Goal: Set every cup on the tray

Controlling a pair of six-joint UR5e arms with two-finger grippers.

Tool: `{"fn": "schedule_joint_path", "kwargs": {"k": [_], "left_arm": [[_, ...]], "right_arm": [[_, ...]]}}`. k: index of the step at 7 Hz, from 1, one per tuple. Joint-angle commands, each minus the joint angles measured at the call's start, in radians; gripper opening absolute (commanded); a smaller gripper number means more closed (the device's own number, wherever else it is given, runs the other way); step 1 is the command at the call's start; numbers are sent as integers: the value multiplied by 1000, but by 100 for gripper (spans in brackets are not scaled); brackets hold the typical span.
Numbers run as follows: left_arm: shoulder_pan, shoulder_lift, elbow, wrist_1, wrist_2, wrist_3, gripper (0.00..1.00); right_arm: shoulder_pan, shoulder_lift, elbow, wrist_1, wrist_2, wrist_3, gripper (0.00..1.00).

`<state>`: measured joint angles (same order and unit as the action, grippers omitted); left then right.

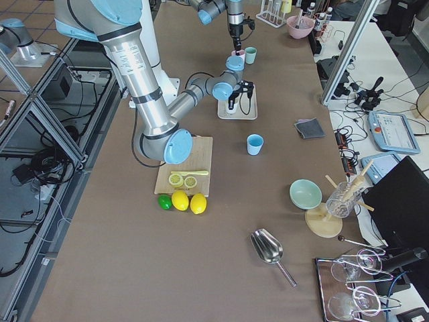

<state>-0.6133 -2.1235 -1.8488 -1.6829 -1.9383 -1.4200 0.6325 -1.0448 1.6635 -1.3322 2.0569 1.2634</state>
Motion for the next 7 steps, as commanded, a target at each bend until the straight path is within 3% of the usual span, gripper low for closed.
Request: {"fn": "schedule_joint_path", "kwargs": {"k": [1, 3, 4, 7], "left_arm": [[88, -39, 39, 0, 83, -37, 0], [109, -47, 89, -15, 116, -34, 0], [112, -79, 126, -14, 117, -34, 0], [142, -99, 174, -15, 145, -27, 0]], "right_arm": [[86, 8, 44, -8, 81, 19, 100], [160, 3, 48, -25, 111, 8, 100], [202, -1, 59, -88, 98, -27, 100], [332, -11, 48, -234, 112, -323, 100]]}}
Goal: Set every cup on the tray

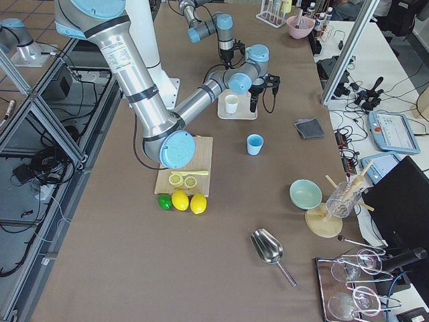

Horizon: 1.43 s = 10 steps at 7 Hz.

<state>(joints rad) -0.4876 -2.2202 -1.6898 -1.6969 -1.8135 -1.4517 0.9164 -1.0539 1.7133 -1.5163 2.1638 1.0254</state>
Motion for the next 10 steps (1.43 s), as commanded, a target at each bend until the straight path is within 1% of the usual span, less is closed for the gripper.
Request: {"fn": "schedule_joint_path", "kwargs": {"k": [1, 2, 3, 4, 5, 6, 7, 8, 9, 10], "left_arm": [[32, 2, 22, -3, 45, 7, 0], [32, 2, 22, -12, 45, 7, 50], [31, 5, 16, -36, 45, 8, 89], [23, 1, -2, -36, 37, 36, 96], [-20, 4, -37, -27, 17, 57, 97], [-75, 8, -47, -23, -54, 82, 97], [-135, 14, -51, -12, -107, 111, 97], [-175, 26, -68, 21, -134, 166, 97], [-219, 25, -80, 66, -167, 210, 97], [-277, 27, -93, 83, -234, 250, 97]], "right_arm": [[64, -5, -3, -56, 26, -91, 100], [90, -17, -4, -56, 30, -119, 100], [125, -43, -23, -56, 31, -202, 100], [162, -60, -56, -53, 33, -288, 100], [174, -58, -99, -45, 36, -330, 100], [177, -58, -128, -39, 34, -352, 100], [167, -63, -156, -32, 27, -349, 100], [142, -96, -158, 28, 27, -334, 100], [96, -153, -161, 127, 18, -296, 100], [61, -187, -159, 198, -13, -250, 100]]}}
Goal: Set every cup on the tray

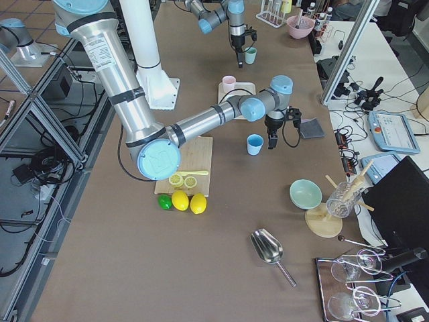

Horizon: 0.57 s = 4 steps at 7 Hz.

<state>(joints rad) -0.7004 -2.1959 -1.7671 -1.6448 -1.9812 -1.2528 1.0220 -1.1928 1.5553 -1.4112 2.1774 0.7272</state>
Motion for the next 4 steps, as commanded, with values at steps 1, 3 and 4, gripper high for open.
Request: {"fn": "schedule_joint_path", "kwargs": {"k": [1, 3, 4], "left_arm": [[-86, 14, -14, 33, -77, 85, 97], [-111, 18, -9, 33, -79, 128, 96], [-135, 27, -5, 33, -80, 192, 96]], "right_arm": [[-51, -48, 11, 97, -24, 67, 100], [-63, -54, 3, 97, -25, 69, 57], [-74, -54, -3, 97, -28, 66, 1]]}}
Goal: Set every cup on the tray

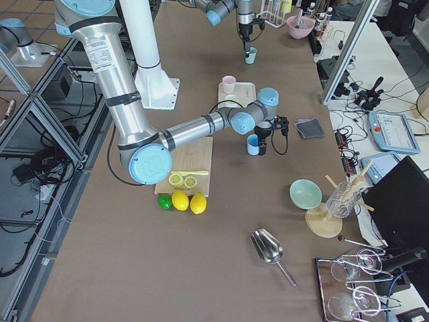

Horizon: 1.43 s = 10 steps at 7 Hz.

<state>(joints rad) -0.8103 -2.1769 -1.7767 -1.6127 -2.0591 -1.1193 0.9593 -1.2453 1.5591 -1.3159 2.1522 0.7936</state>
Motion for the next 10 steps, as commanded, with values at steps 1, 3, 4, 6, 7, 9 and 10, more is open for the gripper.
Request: {"fn": "schedule_joint_path", "kwargs": {"k": [1, 3, 4, 6, 7, 9, 10], "left_arm": [[-77, 37, 11, -1, -4, 146, 95], [-141, 45, 107, -15, -21, 306, 96], [-168, 78, 112, -16, -22, 387, 97], [-199, 144, 140, -41, -30, 490, 97], [-196, 147, 207, -124, -30, 489, 97], [-181, 177, 281, -286, -30, 434, 97], [-173, 181, 267, -288, -32, 408, 96]], "right_arm": [[-19, -2, -10, 1, -3, -1, 0], [-20, 10, -7, -5, 6, 1, 0], [-11, 18, -1, -9, 21, 3, 0], [63, 47, 2, -40, 118, 1, 0], [84, 70, 13, -69, 153, 1, 0], [98, 148, 25, -173, 166, 1, 0], [101, 165, 29, -190, 176, 3, 0]]}}
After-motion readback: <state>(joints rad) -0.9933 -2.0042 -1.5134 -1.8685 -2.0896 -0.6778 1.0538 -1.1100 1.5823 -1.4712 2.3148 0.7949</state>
